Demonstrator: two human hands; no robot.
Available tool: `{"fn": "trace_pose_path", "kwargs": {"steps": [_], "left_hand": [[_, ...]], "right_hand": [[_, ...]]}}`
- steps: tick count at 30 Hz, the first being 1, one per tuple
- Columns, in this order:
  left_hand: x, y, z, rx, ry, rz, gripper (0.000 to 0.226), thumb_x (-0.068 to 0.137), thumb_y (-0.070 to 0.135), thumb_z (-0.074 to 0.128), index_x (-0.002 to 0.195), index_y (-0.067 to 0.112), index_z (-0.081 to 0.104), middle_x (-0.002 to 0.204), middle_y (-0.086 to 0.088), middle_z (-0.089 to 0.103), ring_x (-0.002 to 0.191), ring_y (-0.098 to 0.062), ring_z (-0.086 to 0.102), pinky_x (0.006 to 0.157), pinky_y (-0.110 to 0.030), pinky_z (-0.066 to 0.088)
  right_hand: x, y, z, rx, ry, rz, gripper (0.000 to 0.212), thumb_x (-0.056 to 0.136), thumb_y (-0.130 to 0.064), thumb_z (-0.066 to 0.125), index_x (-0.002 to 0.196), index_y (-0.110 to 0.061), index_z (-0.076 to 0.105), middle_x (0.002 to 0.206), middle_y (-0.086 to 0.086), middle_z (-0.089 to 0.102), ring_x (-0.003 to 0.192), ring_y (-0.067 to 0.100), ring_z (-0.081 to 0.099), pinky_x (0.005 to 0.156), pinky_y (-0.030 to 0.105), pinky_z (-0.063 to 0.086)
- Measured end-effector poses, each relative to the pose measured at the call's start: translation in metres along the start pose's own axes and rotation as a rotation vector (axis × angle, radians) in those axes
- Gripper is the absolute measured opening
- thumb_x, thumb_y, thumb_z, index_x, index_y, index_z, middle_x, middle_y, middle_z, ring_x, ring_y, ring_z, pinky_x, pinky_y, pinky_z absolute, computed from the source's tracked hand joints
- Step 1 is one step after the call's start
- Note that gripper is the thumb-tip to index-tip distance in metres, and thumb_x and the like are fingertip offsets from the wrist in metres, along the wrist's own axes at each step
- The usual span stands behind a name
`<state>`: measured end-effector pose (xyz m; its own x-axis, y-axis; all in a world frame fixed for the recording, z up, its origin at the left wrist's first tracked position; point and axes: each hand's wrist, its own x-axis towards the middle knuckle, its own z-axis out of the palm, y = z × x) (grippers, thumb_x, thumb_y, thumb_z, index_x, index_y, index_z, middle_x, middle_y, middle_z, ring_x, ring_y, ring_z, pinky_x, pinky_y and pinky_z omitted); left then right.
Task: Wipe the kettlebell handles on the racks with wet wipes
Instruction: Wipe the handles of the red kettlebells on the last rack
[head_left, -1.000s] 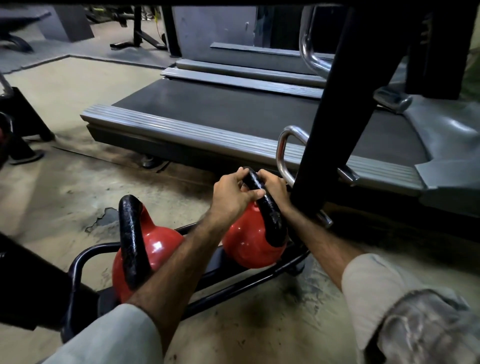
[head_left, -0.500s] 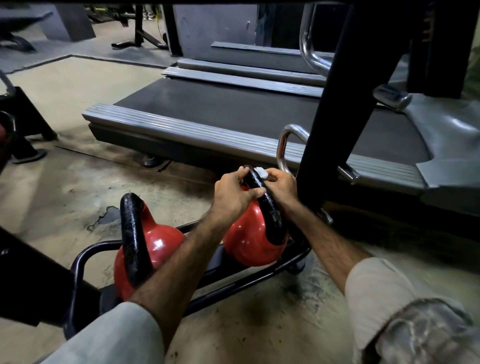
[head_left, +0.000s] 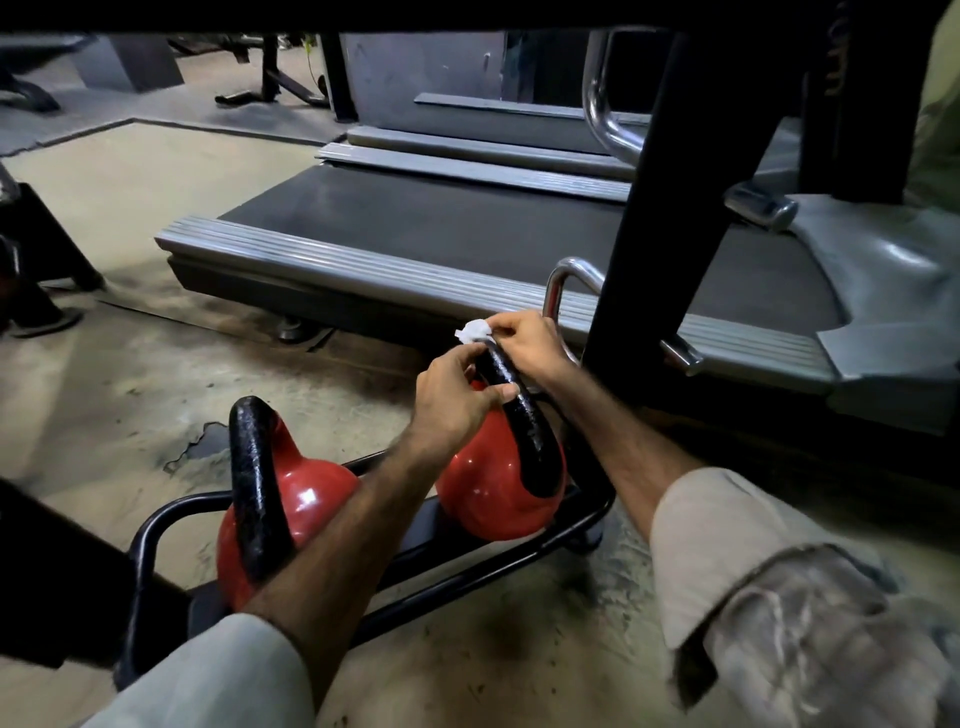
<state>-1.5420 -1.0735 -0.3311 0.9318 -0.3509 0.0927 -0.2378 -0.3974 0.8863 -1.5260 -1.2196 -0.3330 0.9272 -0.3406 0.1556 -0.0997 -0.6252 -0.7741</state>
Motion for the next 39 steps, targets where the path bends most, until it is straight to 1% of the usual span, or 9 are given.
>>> {"fn": "trace_pose_path", "kwargs": {"steps": [3,7,14,21,25,28,31,35,39], "left_hand": [[-0.005,0.0,0.001,-0.073,0.026,-0.03,0.063,0.058,0.023,0.088,0.116,0.015,0.063,0.106,0.001,0.071,0.099,-0.012,0.066,0.095,-0.036,0.051],[-0.006,0.001,0.003,-0.138,0.051,-0.086,0.067,0.061,0.013,0.088,0.12,0.01,0.057,0.113,-0.005,0.068,0.102,-0.013,0.065,0.096,-0.034,0.052],[-0.015,0.002,0.003,-0.074,0.085,-0.062,0.054,0.065,0.019,0.086,0.113,0.011,0.063,0.103,0.003,0.069,0.096,-0.007,0.063,0.093,-0.026,0.049],[-0.015,-0.003,0.0,-0.248,-0.007,-0.228,0.05,0.068,0.007,0.082,0.112,0.006,0.061,0.11,-0.013,0.069,0.103,-0.02,0.066,0.097,-0.043,0.051],[-0.039,0.02,-0.023,-0.061,0.014,-0.292,0.027,0.083,0.006,0.069,0.109,0.012,0.065,0.109,-0.005,0.069,0.101,-0.016,0.064,0.096,-0.04,0.051],[-0.064,0.054,-0.054,-0.004,-0.025,-0.323,0.022,0.089,0.009,0.063,0.111,0.008,0.064,0.112,-0.008,0.068,0.103,-0.019,0.062,0.091,-0.033,0.049],[-0.104,0.111,-0.094,0.049,-0.061,-0.316,0.023,0.092,0.009,0.059,0.113,0.004,0.063,0.113,-0.012,0.067,0.105,-0.022,0.061,0.086,-0.023,0.043],[-0.154,0.188,-0.136,0.112,-0.061,-0.346,0.017,0.093,0.005,0.056,0.107,0.008,0.065,0.099,-0.005,0.062,0.097,-0.017,0.054,0.07,-0.007,0.03],[-0.213,0.256,-0.191,0.144,-0.145,-0.375,0.02,0.091,0.006,0.056,0.108,0.004,0.067,0.104,-0.004,0.065,0.104,-0.015,0.057,0.096,-0.021,0.037]], "right_hand": [[-0.011,-0.005,-0.012,0.022,0.0,-0.093,0.019,0.088,-0.015,0.065,0.098,-0.024,0.078,0.092,-0.011,0.076,0.081,-0.013,0.063,0.076,0.008,0.048],[-0.032,-0.006,-0.032,-0.083,-0.009,-0.19,0.031,0.081,0.005,0.059,0.094,-0.015,0.079,0.081,-0.008,0.068,0.073,-0.018,0.057,0.067,0.0,0.037],[-0.026,-0.025,-0.025,-0.123,0.042,-0.222,0.012,0.082,-0.017,0.071,0.091,-0.02,0.079,0.083,-0.003,0.074,0.079,0.008,0.066,0.074,0.021,0.052],[-0.071,-0.02,-0.034,-0.125,0.098,-0.161,0.01,0.078,-0.015,0.073,0.086,-0.019,0.079,0.079,0.004,0.072,0.075,0.018,0.065,0.071,0.029,0.048],[-0.087,-0.039,-0.052,-0.17,-0.029,-0.011,0.013,0.078,-0.007,0.069,0.085,-0.011,0.078,0.081,0.007,0.074,0.078,0.017,0.067,0.067,0.019,0.04],[-0.099,-0.08,-0.08,-0.086,-0.04,0.144,0.021,0.083,0.002,0.061,0.092,-0.008,0.078,0.093,0.005,0.076,0.081,-0.006,0.058,0.064,0.0,0.034],[-0.124,-0.145,-0.115,-0.002,-0.08,0.213,0.024,0.088,-0.003,0.057,0.097,-0.012,0.077,0.098,0.003,0.075,0.093,0.007,0.067,0.066,-0.005,0.034],[-0.168,-0.217,-0.16,0.008,-0.209,0.25,0.021,0.093,-0.019,0.056,0.102,-0.018,0.074,0.095,0.009,0.075,0.091,0.018,0.07,0.084,0.022,0.053],[-0.227,-0.302,-0.217,0.154,-0.105,0.362,0.024,0.086,-0.015,0.056,0.102,-0.026,0.069,0.098,-0.003,0.074,0.094,0.019,0.069,0.089,0.038,0.054]]}}
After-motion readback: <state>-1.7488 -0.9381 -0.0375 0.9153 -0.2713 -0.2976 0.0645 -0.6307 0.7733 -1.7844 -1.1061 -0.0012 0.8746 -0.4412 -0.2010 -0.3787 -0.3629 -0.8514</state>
